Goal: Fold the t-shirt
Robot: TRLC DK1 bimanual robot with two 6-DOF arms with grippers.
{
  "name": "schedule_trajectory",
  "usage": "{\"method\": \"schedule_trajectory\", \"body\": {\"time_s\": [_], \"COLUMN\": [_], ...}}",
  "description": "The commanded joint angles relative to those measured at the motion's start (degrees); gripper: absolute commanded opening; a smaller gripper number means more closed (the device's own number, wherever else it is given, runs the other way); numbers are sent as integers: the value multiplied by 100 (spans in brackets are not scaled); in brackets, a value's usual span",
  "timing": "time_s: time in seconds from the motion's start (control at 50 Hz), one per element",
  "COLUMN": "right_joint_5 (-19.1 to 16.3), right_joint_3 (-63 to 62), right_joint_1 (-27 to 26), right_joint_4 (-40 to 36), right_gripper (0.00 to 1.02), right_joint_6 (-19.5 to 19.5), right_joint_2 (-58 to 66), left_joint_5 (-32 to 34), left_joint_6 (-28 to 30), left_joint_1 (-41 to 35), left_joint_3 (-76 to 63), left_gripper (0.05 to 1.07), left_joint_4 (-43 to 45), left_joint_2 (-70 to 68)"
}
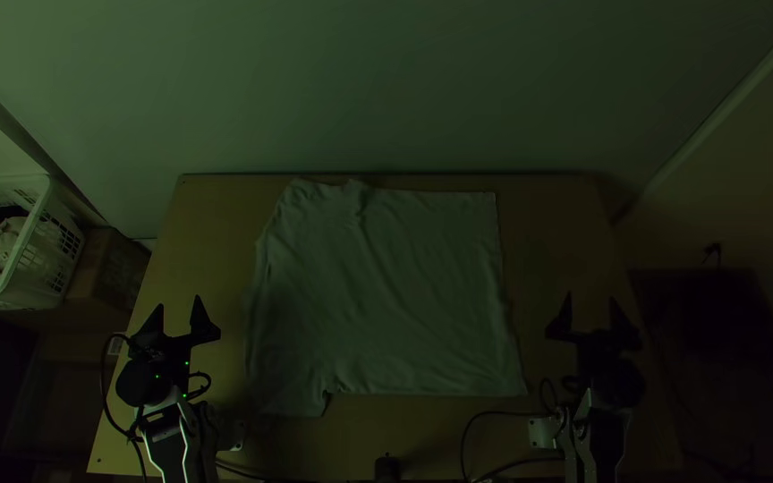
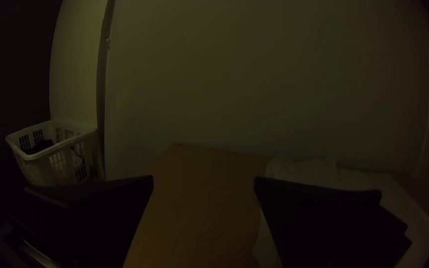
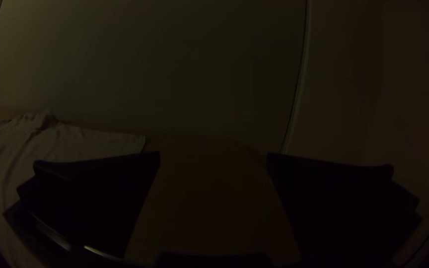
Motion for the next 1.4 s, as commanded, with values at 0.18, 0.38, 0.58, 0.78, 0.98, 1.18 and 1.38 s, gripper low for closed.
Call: {"method": "schedule_trajectory", "body": {"time_s": [0.18,0.38,0.58,0.78,0.98,1.18,1.38], "right_joint_5": [0,0,0,0,96,167,307], "right_joint_3": [-5,259,698,1525,2430,3362,4179], "right_joint_1": [47,126,276,407,434,478,706], "right_joint_4": [-3,67,120,427,691,691,752], "right_gripper": [98,98,98,98,98,98,98], "right_joint_6": [-229,-361,-388,-379,-396,-388,-396], "right_joint_2": [-38,-30,216,1254,2616,3776,4866], "left_joint_5": [-405,-361,-361,-361,-405,-440,-642], "left_joint_6": [-16,19,37,19,11,2,2], "left_joint_1": [-25,-210,-377,-421,-605,-825,-1247], "left_joint_3": [-141,202,764,1784,2742,3884,4869], "left_gripper": [103,103,102,102,102,102,101], "left_joint_4": [-209,-192,28,371,529,468,178], "left_joint_2": [-49,-14,654,1823,2825,3959,4969]}}
